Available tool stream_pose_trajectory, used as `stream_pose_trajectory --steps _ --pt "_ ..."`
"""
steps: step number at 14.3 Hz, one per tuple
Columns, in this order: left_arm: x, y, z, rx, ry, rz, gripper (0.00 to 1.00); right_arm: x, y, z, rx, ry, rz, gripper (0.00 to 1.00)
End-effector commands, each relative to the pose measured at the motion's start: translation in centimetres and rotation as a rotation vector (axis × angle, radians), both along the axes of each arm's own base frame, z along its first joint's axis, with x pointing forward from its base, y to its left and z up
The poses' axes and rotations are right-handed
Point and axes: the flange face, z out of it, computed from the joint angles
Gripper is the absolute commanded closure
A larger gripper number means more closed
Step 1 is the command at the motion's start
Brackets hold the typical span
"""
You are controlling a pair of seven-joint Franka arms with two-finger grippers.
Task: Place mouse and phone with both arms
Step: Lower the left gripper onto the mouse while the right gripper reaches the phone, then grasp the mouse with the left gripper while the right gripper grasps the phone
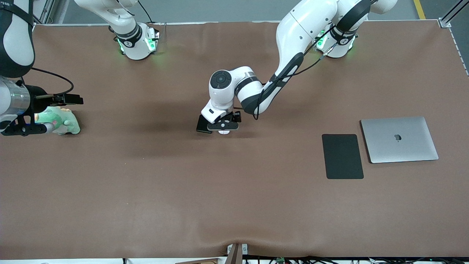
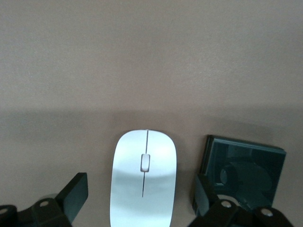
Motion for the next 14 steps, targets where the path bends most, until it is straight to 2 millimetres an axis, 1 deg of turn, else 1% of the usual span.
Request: stream_pose_trajectory --steps 1,2,4,5,6,7,8,9,10,11,12,13,14 --pt "0.4 -0.4 -1.0 -0.001 -0.027 0.014 0.0 0.0 1.4 -0.1 0.012 0.023 0.012 0.0" --pt "0.7 -0.2 -1.1 0.0 -0.034 0.016 0.0 0.0 2.4 -0.2 0.012 0.025 0.028 0.0" --pt "0.6 -0.1 -1.8 0.006 -0.026 0.014 0.0 0.0 3.9 -2.4 0.009 0.066 0.051 0.0" --pt "0.6 -0.2 -2.0 0.002 -0.026 0.014 0.0 -0.1 4.5 -3.1 0.006 0.076 0.052 0.0" --pt "0.6 -0.2 -2.1 -0.003 -0.028 0.012 0.0 -0.2 4.9 -3.4 0.005 0.081 0.057 0.0" --pt "0.5 -0.2 -2.3 -0.002 -0.026 0.012 0.0 -0.4 5.9 -3.8 0.006 0.09 0.071 0.0" --pt "0.0 -0.6 -2.5 -0.001 -0.024 0.003 0.0 -0.5 6.9 -4.2 -0.002 0.092 0.071 0.0" --pt "-0.3 -0.8 -2.7 0.003 -0.025 0.0 0.0 -0.7 7.3 -4.8 -0.001 0.099 0.06 0.0" --pt "-0.2 -0.6 -2.9 0.009 -0.029 0.001 0.0 -0.8 8.1 -5.5 0.012 0.103 0.04 0.0" --pt "-0.7 -0.9 -2.9 0.011 -0.031 -0.009 0.0 -1.1 8.5 -6.4 0.026 0.106 0.003 0.0" --pt "-0.6 -0.8 -3.3 0.017 -0.03 -0.01 0.0 -1.3 8.9 -7.4 0.04 0.104 -0.011 0.0" --pt "-0.7 -0.7 -3.7 0.021 -0.025 -0.008 0.0 -1.4 9.7 -7.7 0.042 0.094 -0.001 0.0" --pt "-0.8 -0.8 -3.7 0.019 -0.023 -0.004 0.49 -1.4 10.0 -7.6 0.042 0.091 0.002 0.0"
